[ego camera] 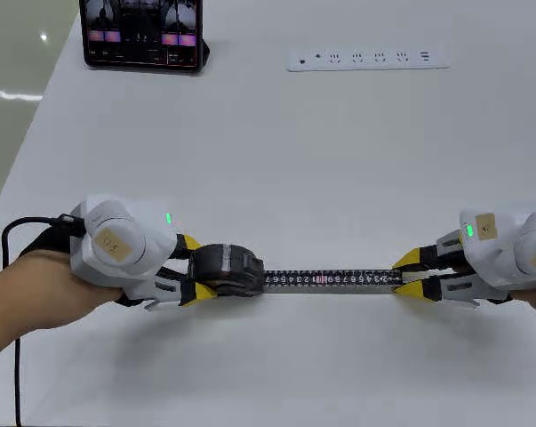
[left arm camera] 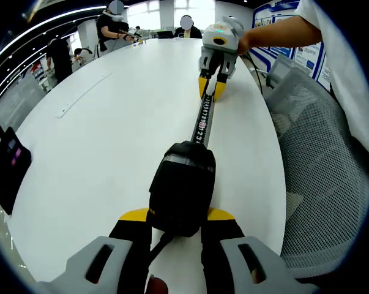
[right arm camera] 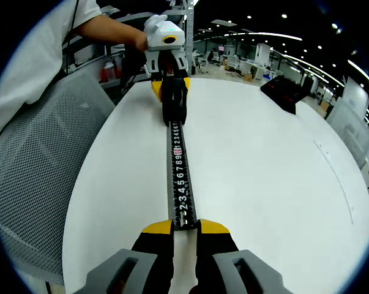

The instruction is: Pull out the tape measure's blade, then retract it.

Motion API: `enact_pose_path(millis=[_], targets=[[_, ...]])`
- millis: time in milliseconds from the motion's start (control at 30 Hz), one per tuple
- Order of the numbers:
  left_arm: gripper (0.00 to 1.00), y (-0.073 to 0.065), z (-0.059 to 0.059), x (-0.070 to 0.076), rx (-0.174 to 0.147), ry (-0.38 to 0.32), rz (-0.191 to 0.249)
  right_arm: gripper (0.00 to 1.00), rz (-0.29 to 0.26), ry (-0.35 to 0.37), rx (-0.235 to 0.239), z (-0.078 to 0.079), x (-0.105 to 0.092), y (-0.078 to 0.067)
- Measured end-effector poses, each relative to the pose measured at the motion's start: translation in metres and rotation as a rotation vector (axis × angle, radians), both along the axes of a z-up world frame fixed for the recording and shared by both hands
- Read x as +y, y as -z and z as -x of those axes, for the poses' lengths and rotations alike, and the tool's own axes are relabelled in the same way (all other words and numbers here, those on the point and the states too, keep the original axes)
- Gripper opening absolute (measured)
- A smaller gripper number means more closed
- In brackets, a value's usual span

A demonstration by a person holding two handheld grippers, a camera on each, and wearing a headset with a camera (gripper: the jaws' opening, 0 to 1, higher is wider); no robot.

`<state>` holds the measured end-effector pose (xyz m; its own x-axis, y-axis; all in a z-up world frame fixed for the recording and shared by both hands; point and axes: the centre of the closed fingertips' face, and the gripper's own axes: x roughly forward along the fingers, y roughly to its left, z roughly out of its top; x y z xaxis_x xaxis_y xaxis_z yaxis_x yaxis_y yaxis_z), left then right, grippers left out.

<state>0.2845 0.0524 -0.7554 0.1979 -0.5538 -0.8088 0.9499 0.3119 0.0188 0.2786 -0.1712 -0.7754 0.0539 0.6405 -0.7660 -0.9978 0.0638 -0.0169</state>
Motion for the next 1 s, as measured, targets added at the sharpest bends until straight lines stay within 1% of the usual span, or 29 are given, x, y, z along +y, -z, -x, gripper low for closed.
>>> enact_pose_path(millis=[300,500,1000], targets=[[0.25,0.0,0.0,0.0,0.0,0.0,0.001,0.09,0.022,-0.001,0.0,0.001,-0.012,0.0],[0.25,0.0,0.0,0.0,0.0,0.002,0.001,0.09,0.046,-0.007,-0.004,0.0,-0.021,0.0],[0.25,-0.001,0.001,-0.001,-0.001,0.0,0.001,0.09,0.087,-0.007,0.005,0.0,-0.039,0.001]])
